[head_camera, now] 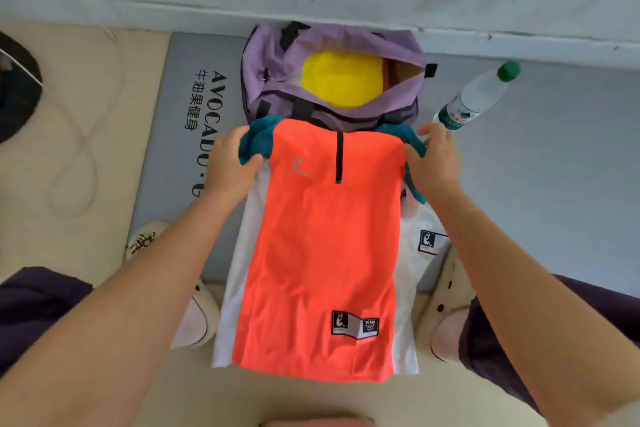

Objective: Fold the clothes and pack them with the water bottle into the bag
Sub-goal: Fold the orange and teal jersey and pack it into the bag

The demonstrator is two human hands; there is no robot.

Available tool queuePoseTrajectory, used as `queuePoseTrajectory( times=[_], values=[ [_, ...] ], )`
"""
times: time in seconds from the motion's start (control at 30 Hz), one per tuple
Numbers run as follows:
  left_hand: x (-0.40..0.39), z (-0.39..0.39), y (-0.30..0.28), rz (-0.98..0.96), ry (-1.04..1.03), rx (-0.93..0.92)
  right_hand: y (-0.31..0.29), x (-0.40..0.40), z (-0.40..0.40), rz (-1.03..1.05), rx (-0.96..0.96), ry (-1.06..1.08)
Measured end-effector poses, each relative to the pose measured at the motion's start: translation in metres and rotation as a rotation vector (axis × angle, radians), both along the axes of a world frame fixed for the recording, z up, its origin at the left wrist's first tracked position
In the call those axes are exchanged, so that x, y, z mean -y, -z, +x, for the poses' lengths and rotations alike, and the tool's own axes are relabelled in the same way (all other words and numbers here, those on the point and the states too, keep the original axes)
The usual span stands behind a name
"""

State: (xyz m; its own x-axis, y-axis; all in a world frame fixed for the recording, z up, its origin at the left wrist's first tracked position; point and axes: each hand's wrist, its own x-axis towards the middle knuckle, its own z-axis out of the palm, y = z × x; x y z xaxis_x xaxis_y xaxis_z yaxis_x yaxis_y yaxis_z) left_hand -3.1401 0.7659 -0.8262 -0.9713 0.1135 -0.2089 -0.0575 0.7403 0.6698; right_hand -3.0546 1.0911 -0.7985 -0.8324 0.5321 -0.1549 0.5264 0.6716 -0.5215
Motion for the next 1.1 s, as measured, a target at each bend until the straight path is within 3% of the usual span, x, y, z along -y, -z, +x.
queuePoseTrajectory(
  times=[0.1, 0.27, 0.4, 0.57, 0.77, 0.93, 1.03, 1.1],
  values=[
    [0.015, 0.03, 0.033, -0.029, -0.168, 0.198, 0.024, 0.001, 0.028, -0.087, 0.035, 0.154],
    [0.037, 0.078, 0.082, -0.113, -0.312, 0.543, 0.074, 0.002, 0.084, -0.323, 0.39, 0.211],
    [0.039, 0.081, 0.094, -0.112, -0.393, 0.51, 0.093, 0.006, 0.101, -0.367, 0.429, 0.191],
    [0.039, 0.067, 0.103, -0.105, -0.387, 0.523, 0.106, 0.003, 0.098, -0.591, 0.337, 0.396],
    [0.024, 0.051, 0.108, -0.099, -0.36, 0.441, 0.116, -0.003, 0.094, -0.742, 0.418, 0.585],
    [0.017, 0.041, 0.113, -0.176, -0.37, 0.416, 0.117, -0.008, 0.097, -0.895, 0.29, 0.612],
    [0.015, 0.04, 0.112, -0.057, -0.424, 0.426, 0.116, -0.012, 0.093, -1.02, 0.164, 0.742],
    [0.017, 0.041, 0.11, 0.197, -0.542, 0.521, 0.113, -0.016, 0.093, -1.053, 0.109, 0.83]
  ],
)
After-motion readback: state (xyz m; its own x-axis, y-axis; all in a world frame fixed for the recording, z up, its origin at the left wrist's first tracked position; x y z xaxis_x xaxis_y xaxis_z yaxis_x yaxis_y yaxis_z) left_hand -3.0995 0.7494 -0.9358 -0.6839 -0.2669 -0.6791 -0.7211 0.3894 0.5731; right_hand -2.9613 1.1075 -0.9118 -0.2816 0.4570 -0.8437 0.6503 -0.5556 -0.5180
